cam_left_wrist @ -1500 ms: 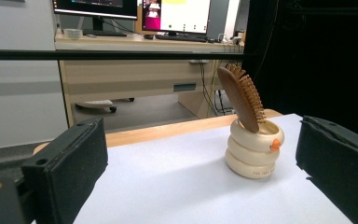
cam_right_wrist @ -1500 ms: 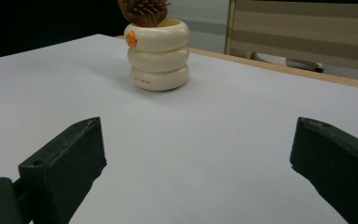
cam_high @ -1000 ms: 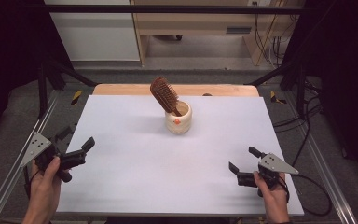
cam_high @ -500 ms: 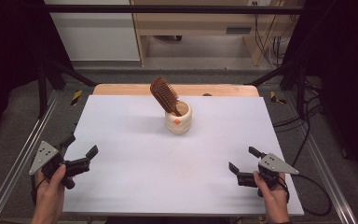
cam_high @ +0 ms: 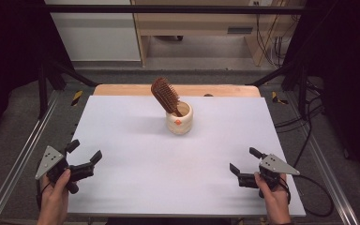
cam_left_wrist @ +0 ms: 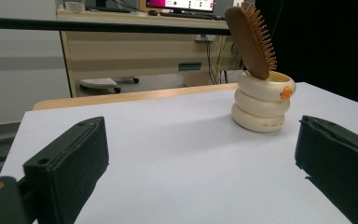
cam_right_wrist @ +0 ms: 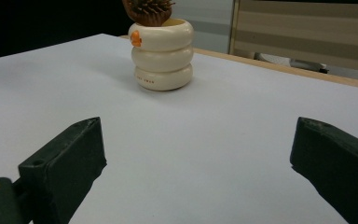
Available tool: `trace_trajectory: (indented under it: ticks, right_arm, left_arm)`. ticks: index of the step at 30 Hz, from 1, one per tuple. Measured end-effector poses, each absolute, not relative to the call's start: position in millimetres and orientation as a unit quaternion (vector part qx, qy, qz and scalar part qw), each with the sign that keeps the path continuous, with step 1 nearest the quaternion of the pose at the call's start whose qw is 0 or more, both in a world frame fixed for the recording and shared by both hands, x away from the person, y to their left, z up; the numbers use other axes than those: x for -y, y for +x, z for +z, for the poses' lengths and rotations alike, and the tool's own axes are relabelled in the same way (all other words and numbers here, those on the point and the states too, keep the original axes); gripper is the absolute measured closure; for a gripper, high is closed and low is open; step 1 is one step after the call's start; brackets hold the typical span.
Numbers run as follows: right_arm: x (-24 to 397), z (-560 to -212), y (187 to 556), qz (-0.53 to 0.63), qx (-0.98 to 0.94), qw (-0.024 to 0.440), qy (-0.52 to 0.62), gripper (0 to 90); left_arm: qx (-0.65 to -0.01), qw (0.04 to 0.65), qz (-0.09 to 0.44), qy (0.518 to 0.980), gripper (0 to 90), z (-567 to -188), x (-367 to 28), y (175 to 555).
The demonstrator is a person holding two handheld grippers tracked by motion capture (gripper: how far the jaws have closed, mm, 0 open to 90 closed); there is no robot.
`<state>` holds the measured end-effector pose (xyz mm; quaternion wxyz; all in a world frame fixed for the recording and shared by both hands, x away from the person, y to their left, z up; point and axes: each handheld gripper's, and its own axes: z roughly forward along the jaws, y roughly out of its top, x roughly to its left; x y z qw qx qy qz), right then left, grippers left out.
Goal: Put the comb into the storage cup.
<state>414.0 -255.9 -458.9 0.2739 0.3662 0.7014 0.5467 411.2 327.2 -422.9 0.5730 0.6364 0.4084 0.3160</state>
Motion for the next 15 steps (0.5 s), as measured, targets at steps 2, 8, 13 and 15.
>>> trace_trajectory:
  ticks: [2,8,13,15]
  right_arm:
    - [256,-459,414,0.546,-0.702,0.274,0.366,3.4]
    - [255,-459,414,0.545,-0.703,0.274,0.364,3.5]
    - [255,-459,414,0.545,-0.704,0.273,0.364,3.5]
    - [255,-459,414,0.545,-0.704,0.273,0.363,3.5]
  left_arm:
    - [-0.410,0.574,0.313,0.637,2.7,-425,-326,411]
    - [-0.412,0.573,0.307,0.638,2.8,-432,-324,410]
    - [-0.410,0.573,0.302,0.642,2.8,-437,-320,408]
    - [-0.410,0.574,0.300,0.643,2.8,-439,-319,408]
